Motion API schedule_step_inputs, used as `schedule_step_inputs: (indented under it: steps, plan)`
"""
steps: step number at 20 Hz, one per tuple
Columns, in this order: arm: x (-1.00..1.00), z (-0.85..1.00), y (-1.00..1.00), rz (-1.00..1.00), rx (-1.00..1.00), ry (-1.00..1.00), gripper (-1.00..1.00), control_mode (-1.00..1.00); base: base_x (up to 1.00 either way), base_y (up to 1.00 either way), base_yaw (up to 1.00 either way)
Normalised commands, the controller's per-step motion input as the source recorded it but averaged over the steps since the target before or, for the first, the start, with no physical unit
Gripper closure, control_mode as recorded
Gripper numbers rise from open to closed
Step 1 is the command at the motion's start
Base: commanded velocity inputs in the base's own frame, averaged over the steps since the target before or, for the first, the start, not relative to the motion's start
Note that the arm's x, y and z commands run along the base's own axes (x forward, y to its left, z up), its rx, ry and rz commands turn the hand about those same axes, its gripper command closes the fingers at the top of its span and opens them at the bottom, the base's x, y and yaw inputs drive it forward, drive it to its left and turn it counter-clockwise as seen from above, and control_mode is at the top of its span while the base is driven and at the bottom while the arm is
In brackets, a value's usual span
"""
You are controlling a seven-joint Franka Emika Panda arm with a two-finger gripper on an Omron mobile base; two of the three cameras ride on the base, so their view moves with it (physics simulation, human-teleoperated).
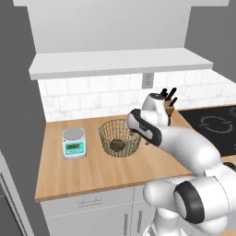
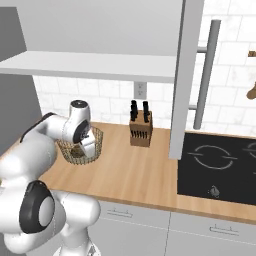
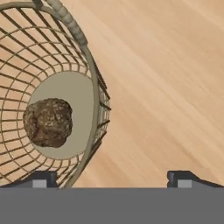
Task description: Open the cabinet, pick up the bread from the cabinet and place it in the basket. Then move the basket to the dining counter.
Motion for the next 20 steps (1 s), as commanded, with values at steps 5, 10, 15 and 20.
schedule_step_inputs:
  steps: [5,10,15,20]
  plan:
    - [0.22,-0.12,0.00,-0.13,0.08,0.06,-1.00,-1.00,0.00,0.00,0.00]
    - [0.04,-0.23,0.06,-0.08,0.03,0.05,-1.00,-1.00,0.00,0.00,0.00]
    - [0.06,-0.29,0.12,-0.06,0.00,0.03,-1.00,-1.00,0.00,0.00,0.00]
    - [0.13,-0.11,0.01,-0.03,0.00,0.01,-1.00,-1.00,0.00,0.00,0.00]
